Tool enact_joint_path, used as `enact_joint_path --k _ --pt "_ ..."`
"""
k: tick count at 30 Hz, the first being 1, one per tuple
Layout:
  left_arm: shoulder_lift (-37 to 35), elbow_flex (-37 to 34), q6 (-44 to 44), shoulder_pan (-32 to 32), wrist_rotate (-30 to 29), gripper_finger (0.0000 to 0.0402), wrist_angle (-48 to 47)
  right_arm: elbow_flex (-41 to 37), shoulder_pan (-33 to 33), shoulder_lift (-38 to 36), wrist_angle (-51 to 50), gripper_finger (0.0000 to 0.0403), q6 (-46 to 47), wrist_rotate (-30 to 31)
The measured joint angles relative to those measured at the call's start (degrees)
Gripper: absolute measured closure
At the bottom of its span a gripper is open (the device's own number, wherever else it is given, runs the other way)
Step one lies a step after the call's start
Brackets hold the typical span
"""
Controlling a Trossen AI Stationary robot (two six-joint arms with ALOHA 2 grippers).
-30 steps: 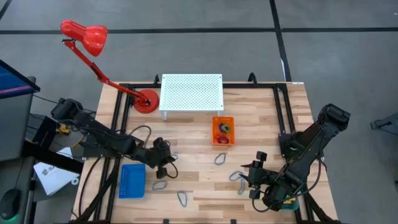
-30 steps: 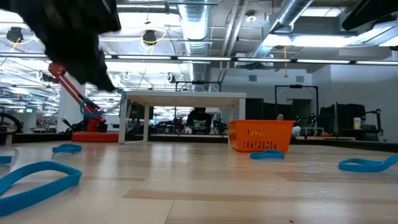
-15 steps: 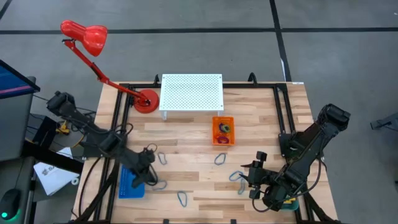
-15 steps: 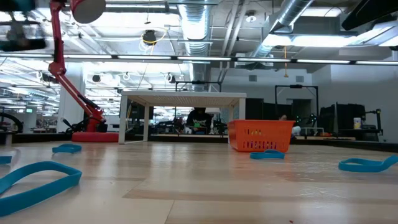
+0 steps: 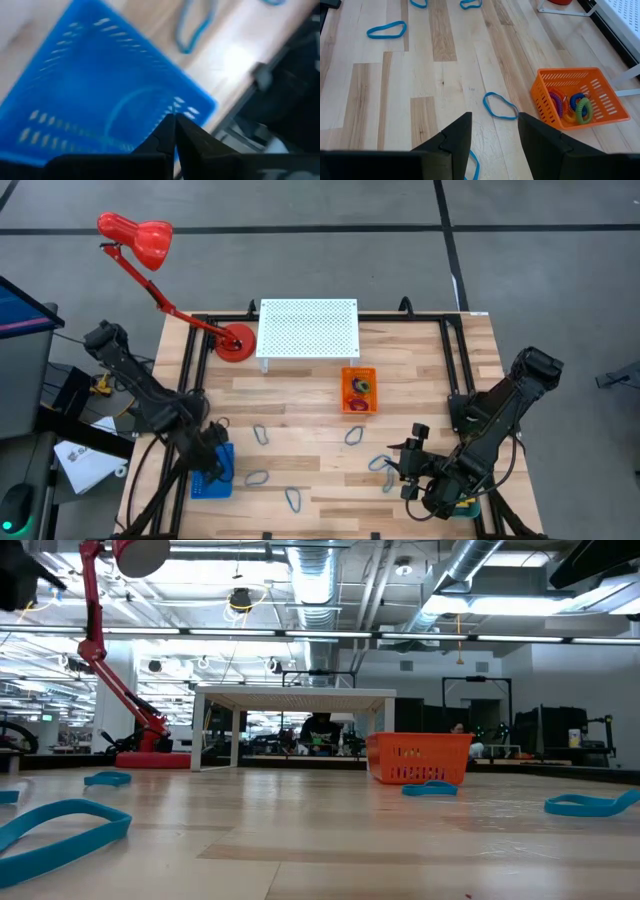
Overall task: Pick & Place Office Desk Supplies
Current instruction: Put the blue rubber band into the blue bin
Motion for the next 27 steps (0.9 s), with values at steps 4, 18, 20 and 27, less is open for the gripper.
enact_joint_path --k 4,18,20,27 --pt "1.7 0.0 -2.9 -0.4 0.0 0.0401 -2.5 0.0 0.0 0.0 0.0 0.0246 0.0 0.0" --pt "3.9 0.0 -2.8 -0.4 1.0 0.0328 -2.7 0.0 -0.3 0.0 0.4 0.0246 0.0 0.0" --pt "3.9 0.0 -2.8 -0.4 1.0 0.0309 -2.7 0.0 -0.3 0.0 0.4 0.0246 0.0 0.0" --pt "3.9 0.0 -2.6 -0.4 1.0 0.0247 -2.6 0.0 -0.3 0.0 0.4 0.0246 0.0 0.0"
